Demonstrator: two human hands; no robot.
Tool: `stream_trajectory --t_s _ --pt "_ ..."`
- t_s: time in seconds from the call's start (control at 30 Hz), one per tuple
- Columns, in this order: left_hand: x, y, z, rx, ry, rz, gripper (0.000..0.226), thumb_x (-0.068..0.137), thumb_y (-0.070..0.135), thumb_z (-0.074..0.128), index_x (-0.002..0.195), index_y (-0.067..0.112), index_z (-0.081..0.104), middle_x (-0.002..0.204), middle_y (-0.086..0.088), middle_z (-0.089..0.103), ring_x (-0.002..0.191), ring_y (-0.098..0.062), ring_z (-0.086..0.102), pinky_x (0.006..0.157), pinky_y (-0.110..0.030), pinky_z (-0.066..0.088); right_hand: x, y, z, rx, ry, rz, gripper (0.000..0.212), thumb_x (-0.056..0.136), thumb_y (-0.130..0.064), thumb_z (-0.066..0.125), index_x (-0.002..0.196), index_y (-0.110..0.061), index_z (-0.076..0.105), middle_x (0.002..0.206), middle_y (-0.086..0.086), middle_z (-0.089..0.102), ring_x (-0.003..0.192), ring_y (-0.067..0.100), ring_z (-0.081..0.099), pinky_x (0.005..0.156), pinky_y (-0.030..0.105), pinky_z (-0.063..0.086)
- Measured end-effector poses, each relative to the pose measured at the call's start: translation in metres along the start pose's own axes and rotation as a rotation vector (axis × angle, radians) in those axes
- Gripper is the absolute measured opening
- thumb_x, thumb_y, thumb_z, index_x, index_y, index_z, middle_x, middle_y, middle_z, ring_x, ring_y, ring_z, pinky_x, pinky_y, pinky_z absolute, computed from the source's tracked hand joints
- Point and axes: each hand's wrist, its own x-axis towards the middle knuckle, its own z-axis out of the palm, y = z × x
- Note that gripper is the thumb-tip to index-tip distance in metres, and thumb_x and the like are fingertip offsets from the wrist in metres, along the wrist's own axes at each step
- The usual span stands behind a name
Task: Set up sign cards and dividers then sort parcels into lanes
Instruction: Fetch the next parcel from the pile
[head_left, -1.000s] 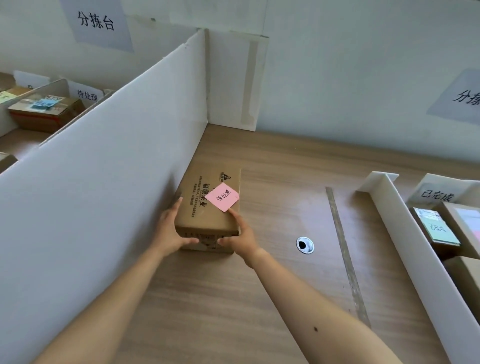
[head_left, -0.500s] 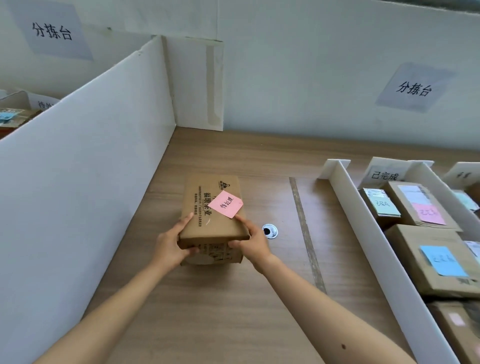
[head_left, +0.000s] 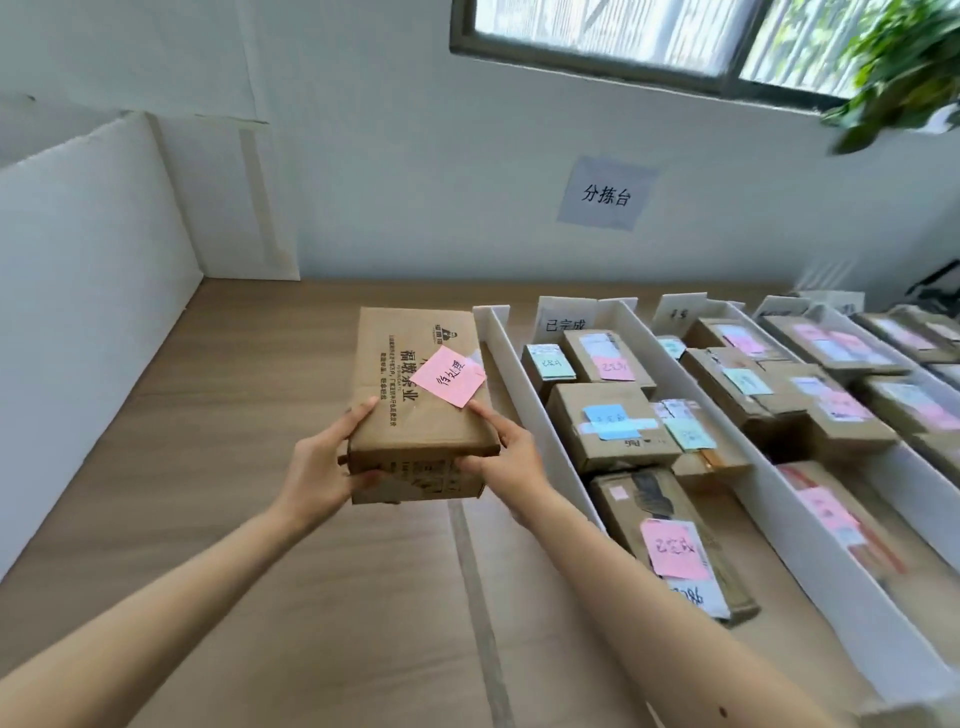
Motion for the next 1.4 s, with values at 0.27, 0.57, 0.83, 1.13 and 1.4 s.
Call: stream_trajectory --t_s 0.27,0.57,0.83,1.13,1.4 --pt "-0.037 0.122 0.115 -0.089 -0.087 0.204 0.1 0.069 -0.001 0.081 0.128 0.064 0.035 0.132 0.015 0.051 0.113 0.009 0.052 0.087 -0.016 0.05 -0.104 0.005 -0.164 -0.042 0.15 -0.066 0.074 0.069 0.002 0.069 0.124 -0.047 0.057 0.121 -0.003 0.058 0.11 0.015 0.058 0.093 0.036 0.054" --pt "-0.058 0.238 0.228 -0.081 -0.202 0.408 0.089 0.066 0.004 0.084 0.134 0.039 0.039 0.125 0.005 0.054 0.101 -0.013 0.061 0.082 -0.016 0.053 -0.205 0.02 -0.306 -0.013 0.341 -0.072 0.073 0.076 0.004 0.071 0.13 -0.042 0.053 0.127 -0.004 0.052 0.117 0.018 0.051 0.09 0.037 0.056" --pt "-0.053 0.296 0.311 -0.1 -0.368 0.411 0.086 0.067 0.008 0.084 0.122 0.054 0.038 0.12 0.007 0.057 0.101 -0.002 0.062 0.086 -0.02 0.052 -0.235 0.054 -0.396 0.036 0.495 -0.088 0.076 0.067 0.006 0.075 0.117 -0.049 0.06 0.123 -0.009 0.059 0.114 0.016 0.058 0.092 0.042 0.054" --pt "-0.018 0.358 0.423 -0.148 -0.456 0.396 0.076 0.067 0.003 0.083 0.121 0.039 0.044 0.11 0.012 0.056 0.083 0.019 0.057 0.069 0.003 0.041 -0.229 0.081 -0.515 0.009 0.546 0.003 0.07 0.075 0.001 0.075 0.125 -0.044 0.056 0.115 -0.026 0.051 0.114 0.013 0.053 0.095 0.036 0.053" --pt "0.032 0.408 0.512 -0.197 -0.5 0.385 0.077 0.065 -0.001 0.083 0.117 0.042 0.046 0.11 0.026 0.054 0.093 0.023 0.055 0.077 -0.002 0.046 -0.199 0.084 -0.621 -0.018 0.579 0.009 0.071 0.075 0.006 0.073 0.125 -0.041 0.056 0.112 -0.023 0.052 0.102 0.006 0.058 0.092 0.03 0.054"
